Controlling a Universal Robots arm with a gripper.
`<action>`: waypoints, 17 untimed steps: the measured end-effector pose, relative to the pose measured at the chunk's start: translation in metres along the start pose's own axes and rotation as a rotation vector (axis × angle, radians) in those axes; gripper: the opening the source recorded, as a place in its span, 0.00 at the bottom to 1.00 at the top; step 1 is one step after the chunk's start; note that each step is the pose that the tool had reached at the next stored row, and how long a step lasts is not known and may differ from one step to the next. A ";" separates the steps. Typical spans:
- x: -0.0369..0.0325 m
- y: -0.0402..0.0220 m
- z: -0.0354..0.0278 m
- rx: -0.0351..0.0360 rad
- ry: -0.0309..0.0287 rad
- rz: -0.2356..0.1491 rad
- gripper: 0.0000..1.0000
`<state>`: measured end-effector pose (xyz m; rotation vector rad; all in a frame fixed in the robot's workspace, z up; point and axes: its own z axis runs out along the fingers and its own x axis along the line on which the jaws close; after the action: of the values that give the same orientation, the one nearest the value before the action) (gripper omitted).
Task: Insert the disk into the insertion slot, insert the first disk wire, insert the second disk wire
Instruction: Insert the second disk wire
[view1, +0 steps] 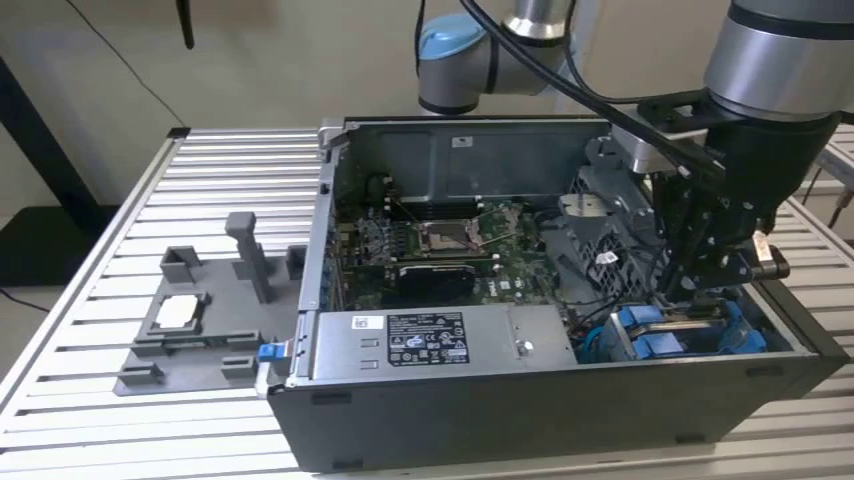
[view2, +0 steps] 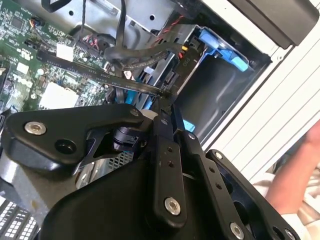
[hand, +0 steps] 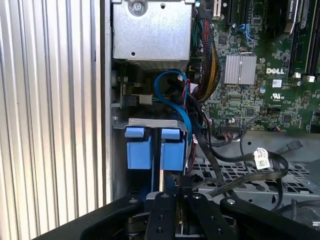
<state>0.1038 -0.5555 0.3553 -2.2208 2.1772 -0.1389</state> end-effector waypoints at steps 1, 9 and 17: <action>0.0000 -0.0012 0.0006 -0.0008 -0.0006 0.000 0.16; 0.0000 -0.0097 0.0068 -0.0075 -0.0069 0.002 0.16; -0.0002 -0.0099 0.0118 -0.0085 -0.0205 0.016 0.16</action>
<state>0.1146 -0.5556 0.3443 -2.1988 2.1885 -0.1062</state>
